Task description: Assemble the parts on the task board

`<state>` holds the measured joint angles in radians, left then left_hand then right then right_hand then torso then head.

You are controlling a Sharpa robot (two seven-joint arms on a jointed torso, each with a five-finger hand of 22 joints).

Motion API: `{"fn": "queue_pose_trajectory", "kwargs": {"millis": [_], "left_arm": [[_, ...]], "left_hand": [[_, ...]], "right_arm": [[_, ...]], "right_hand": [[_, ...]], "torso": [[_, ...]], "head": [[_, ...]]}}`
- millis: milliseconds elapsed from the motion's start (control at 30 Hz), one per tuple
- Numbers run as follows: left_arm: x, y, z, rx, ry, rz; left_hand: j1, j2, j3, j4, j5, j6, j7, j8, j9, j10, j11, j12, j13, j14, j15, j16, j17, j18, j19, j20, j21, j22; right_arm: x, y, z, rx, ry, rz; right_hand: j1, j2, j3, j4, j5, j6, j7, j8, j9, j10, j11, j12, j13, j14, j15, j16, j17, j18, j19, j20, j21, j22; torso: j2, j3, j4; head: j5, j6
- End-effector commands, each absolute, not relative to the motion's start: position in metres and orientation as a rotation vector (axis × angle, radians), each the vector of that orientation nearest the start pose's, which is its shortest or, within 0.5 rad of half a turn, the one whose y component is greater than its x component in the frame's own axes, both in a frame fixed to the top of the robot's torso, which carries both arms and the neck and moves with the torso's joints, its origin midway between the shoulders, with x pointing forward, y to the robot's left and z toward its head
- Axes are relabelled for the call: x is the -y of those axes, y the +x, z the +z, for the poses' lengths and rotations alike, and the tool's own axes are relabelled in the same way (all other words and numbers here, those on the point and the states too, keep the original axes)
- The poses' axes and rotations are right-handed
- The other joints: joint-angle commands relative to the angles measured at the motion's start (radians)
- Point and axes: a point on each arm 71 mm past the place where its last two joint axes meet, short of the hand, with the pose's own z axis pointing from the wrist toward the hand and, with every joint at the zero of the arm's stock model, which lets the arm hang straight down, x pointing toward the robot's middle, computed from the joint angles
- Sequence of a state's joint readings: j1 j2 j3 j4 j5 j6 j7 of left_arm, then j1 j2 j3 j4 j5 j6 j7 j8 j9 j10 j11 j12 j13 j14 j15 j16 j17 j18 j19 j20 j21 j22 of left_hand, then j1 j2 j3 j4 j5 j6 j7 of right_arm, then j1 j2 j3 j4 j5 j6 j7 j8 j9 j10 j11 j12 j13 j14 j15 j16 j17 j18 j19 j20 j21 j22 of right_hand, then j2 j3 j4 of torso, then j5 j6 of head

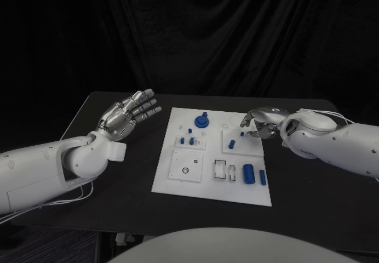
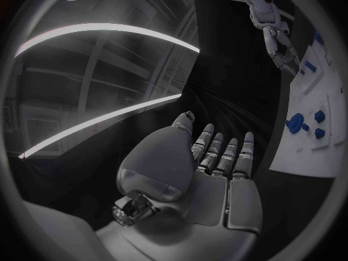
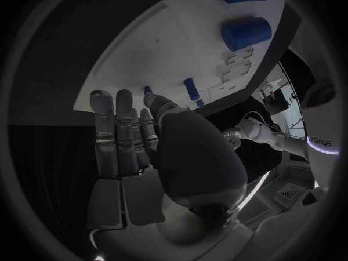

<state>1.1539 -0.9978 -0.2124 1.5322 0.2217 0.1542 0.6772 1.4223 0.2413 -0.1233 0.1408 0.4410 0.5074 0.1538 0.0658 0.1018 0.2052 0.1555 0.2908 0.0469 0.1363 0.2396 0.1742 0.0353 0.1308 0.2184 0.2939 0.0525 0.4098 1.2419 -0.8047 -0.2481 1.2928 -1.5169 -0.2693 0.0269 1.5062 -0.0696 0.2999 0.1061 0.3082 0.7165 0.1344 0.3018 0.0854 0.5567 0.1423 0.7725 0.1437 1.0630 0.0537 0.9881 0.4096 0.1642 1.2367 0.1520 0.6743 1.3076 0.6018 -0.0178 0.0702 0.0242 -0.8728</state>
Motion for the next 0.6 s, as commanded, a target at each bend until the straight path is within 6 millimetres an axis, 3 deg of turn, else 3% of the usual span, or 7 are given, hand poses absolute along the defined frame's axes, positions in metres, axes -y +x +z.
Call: {"fn": "queue_pose_trajectory", "kwargs": {"millis": [33, 167, 600], "left_arm": [[-0.274, 0.441, -0.232, -1.224, -1.288, -1.997], [-0.274, 0.441, -0.232, -1.227, -1.287, -2.001], [-0.273, 0.442, -0.234, -1.249, -1.277, -1.998]], "left_hand": [[0.008, -0.004, 0.005, -0.013, 0.006, 0.011, 0.003, 0.005, 0.0, 0.005, 0.008, 0.009, 0.002, 0.004, 0.006, 0.008, 0.002, -0.014, 0.011, -0.001, 0.007, 0.002], [0.009, -0.004, 0.026, -0.036, 0.014, 0.051, 0.009, 0.016, 0.007, 0.018, 0.017, 0.024, 0.004, 0.011, 0.01, 0.019, 0.003, -0.02, 0.024, -0.001, 0.009, 0.003], [-0.001, -0.011, 0.047, -0.056, 0.031, 0.057, 0.008, 0.023, 0.007, 0.039, 0.032, 0.051, 0.007, 0.032, 0.016, 0.045, 0.007, -0.024, 0.049, -0.001, 0.014, 0.016]], "right_arm": [[0.249, 0.497, -0.25, -1.8, -0.359, 0.475], [0.247, 0.498, -0.252, -1.792, -0.36, 0.481], [0.241, 0.496, -0.266, -1.812, -0.344, 0.501]], "right_hand": [[-0.006, -0.007, 0.017, -0.005, 0.009, 0.019, 0.001, -0.007, 0.002, 0.027, -0.002, -0.011, -0.008, 0.014, 0.0, 0.006, 0.002, -0.013, 0.015, -0.001, 0.026, 0.065], [-0.006, -0.013, 0.028, -0.009, 0.009, 0.029, 0.001, -0.011, 0.003, 0.044, -0.004, -0.019, -0.014, 0.02, -0.004, 0.007, 0.002, -0.015, 0.022, -0.003, 0.04, 0.068], [-0.014, -0.015, 0.037, -0.006, 0.002, 0.039, 0.004, -0.018, 0.004, 0.063, -0.005, -0.027, -0.021, 0.024, -0.004, 0.006, 0.001, -0.016, 0.025, -0.003, 0.05, 0.069]], "torso": [[-0.002, -0.0014, -0.0007], [-0.002, -0.0005, -0.001], [-0.004, -0.0025, -0.0032]], "head": [[-0.002, 0.0], [-0.006, 0.0], [-0.012, 0.0]]}}
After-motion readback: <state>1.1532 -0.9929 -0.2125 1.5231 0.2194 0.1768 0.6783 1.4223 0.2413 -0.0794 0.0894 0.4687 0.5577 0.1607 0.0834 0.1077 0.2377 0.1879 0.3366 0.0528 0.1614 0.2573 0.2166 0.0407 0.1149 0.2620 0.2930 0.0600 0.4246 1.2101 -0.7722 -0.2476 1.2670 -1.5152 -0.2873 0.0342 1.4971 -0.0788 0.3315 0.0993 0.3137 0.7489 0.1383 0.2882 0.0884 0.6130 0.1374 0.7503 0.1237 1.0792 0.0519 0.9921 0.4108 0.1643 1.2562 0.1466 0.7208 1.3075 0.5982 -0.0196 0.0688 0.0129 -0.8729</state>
